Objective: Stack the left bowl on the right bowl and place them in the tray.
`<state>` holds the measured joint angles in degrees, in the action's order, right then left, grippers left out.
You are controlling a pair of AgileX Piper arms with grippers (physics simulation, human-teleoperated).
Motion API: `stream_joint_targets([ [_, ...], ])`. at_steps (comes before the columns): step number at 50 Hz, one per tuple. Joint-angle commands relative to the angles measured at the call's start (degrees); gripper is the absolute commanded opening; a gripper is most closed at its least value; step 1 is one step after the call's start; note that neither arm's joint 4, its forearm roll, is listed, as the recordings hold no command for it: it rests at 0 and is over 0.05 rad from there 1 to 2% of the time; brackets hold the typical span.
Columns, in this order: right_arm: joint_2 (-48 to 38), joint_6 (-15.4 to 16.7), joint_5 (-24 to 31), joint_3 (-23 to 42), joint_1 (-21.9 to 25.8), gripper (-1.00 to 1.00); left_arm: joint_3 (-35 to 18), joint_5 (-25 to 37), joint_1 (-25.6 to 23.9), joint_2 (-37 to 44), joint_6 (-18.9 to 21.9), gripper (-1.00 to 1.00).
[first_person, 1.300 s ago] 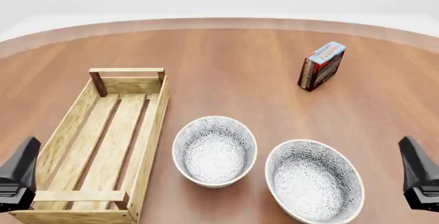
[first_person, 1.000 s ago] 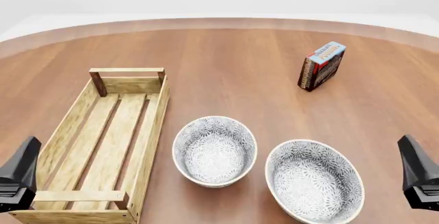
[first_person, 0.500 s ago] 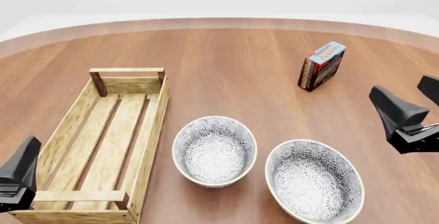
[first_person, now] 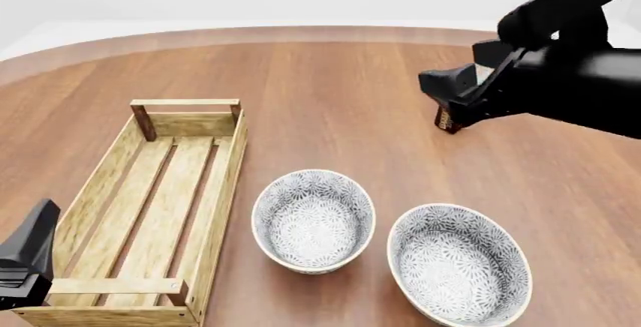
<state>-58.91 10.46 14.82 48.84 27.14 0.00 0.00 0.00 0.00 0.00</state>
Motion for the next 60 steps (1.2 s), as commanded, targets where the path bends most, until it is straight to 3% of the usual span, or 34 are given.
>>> stream_joint_targets([
  [1,-11.9,-0.2,7.2,10.4,4.7,1.0,0.0,0.0,0.0,0.0,0.0,1.0],
  [7,-18.5,-2.5,10.1,13.6,8.6,1.0,0.0,0.0,0.0,0.0,0.0,1.0],
  [9,-20.4,-0.7,10.3,14.5,7.3,1.0,0.0,0.0,0.0,0.0,0.0,1.0],
  [16,-25.7,-2.7,12.6,16.8,9.0,1.0,0.0,0.0,0.0,0.0,0.0,1.0],
  [34,-32.2,-6.8,14.5,15.0,10.8,1.0,0.0,0.0,0.0,0.0,0.0,1.0],
  [60,-39.2,-5.6,14.4,18.2,8.5,1.0,0.0,0.0,0.0,0.0,0.0,1.0],
])
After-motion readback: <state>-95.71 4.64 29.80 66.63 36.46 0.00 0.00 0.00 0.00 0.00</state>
